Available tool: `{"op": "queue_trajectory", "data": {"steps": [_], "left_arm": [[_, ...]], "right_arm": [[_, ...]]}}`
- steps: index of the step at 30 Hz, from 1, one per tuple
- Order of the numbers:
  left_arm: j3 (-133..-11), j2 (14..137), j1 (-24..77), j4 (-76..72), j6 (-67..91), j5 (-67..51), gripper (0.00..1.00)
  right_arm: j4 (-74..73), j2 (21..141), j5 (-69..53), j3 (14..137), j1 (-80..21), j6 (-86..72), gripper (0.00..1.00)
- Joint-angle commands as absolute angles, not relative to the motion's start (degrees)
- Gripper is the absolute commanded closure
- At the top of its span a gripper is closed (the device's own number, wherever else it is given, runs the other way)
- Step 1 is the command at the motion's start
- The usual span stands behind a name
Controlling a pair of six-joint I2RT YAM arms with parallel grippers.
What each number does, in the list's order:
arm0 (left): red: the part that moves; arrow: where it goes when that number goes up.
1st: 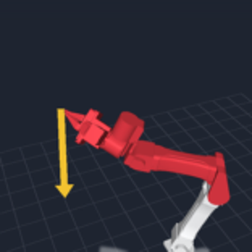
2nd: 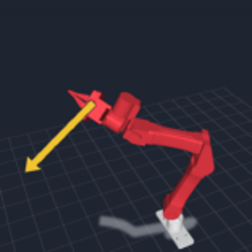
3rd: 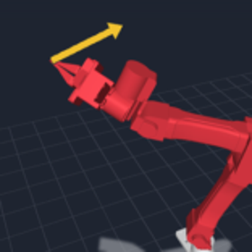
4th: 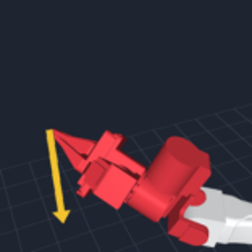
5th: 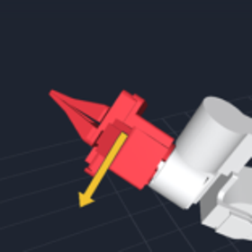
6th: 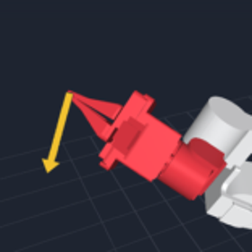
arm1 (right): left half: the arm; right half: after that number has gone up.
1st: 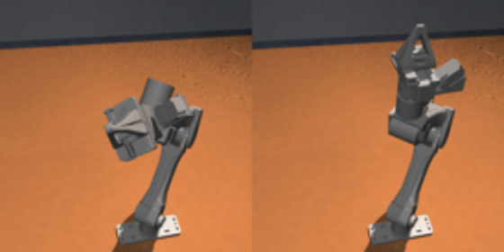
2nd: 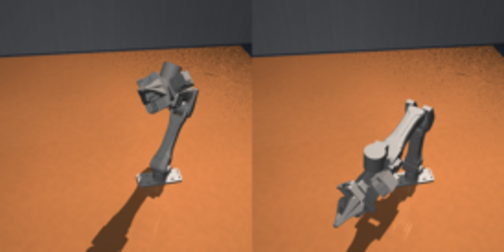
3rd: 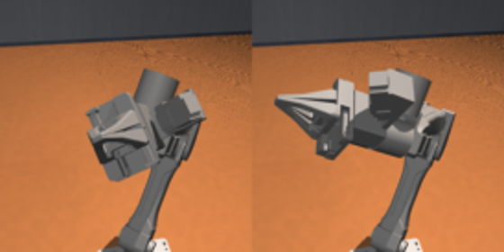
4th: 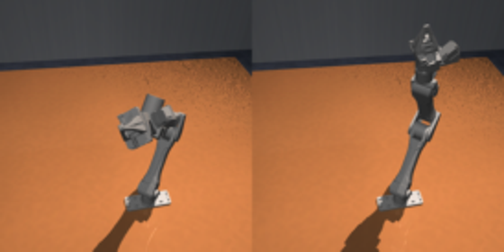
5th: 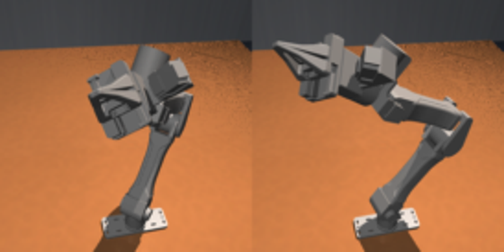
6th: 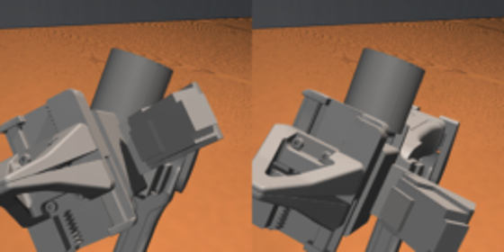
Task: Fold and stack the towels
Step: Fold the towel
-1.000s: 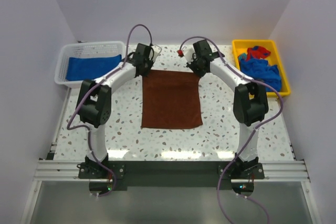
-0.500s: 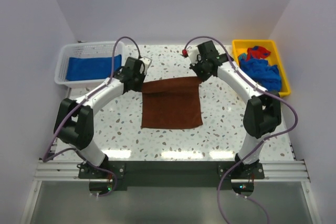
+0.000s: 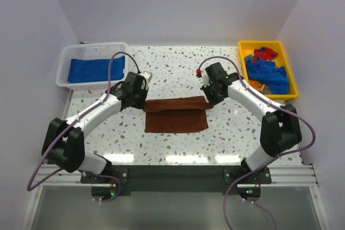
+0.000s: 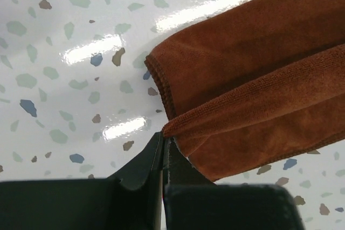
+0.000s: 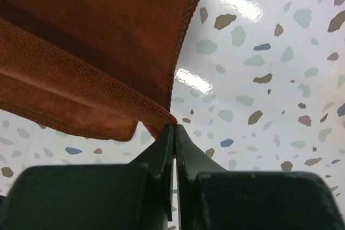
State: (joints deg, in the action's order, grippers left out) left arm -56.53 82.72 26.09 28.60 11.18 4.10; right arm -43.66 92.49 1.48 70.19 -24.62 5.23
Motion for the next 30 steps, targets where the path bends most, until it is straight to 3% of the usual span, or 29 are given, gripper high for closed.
{"op": "queue_trajectory", "data": {"steps": [1,22,26,30], "left_arm": [[-54.5,79.1,26.1,31.0,14.7,4.2,1.0],[-45.9,78.7,27.7,27.3,18.7,1.2,1.0],[-45.0,79.5,28.3,26.4,18.9,0.3,0.89],[-44.3,78.8,28.7,26.3,19.2,0.3,0.9]], "right_arm": [[-43.3,89.3,6.4,68.7,-24.1,1.1,1.0],[-39.6,90.3,1.1,61.9,-25.4,-3.3,1.0],[-39.1,91.3,0.2,61.3,-25.6,-3.5,1.0],[-38.5,90.5,-1.8,60.5,-25.8,-3.6,1.0]]}}
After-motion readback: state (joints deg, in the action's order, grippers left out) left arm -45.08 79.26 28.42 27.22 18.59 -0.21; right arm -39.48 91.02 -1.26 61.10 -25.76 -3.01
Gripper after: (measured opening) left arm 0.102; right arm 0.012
